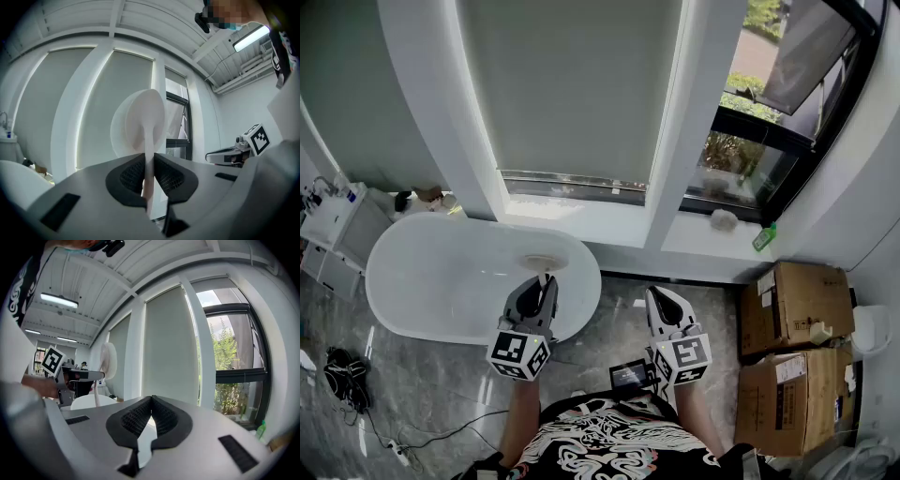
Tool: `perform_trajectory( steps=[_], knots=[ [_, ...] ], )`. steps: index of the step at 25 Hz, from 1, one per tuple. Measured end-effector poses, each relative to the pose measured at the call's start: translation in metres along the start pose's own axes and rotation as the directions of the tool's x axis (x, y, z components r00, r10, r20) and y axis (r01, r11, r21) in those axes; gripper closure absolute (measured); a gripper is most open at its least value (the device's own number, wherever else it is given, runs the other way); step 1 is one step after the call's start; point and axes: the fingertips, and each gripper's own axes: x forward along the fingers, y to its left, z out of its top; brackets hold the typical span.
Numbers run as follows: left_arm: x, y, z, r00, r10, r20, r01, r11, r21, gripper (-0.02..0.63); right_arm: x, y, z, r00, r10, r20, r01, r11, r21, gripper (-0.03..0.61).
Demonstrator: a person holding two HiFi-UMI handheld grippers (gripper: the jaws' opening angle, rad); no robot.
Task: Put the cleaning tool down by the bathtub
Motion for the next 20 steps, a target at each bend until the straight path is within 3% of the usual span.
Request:
perform_trajectory(
  steps=[6,11,20],
  knots=[
    [-0.006,0.001,0.014,1.000,0.022,0.015,-0.023,0.999,0.024,0.561,0.009,-0.002,0.003,1.000,0.012,0.007,-0.011,0.999,-0.040,0.551],
    [-0.013,-0.002,0.004,0.999,0.043,-0.009,-0.042,0.999,0.019,0.563,0.007,-0.004,0.006,1.000,0.011,0.013,-0.010,0.998,-0.062,0.551],
    [0.002,-0.034,-0.001,0.998,0.054,-0.014,-0.054,0.999,0.000,0.565,-0.013,-0.025,-0.003,0.999,0.038,0.025,-0.037,0.998,-0.043,0.551]
  ],
)
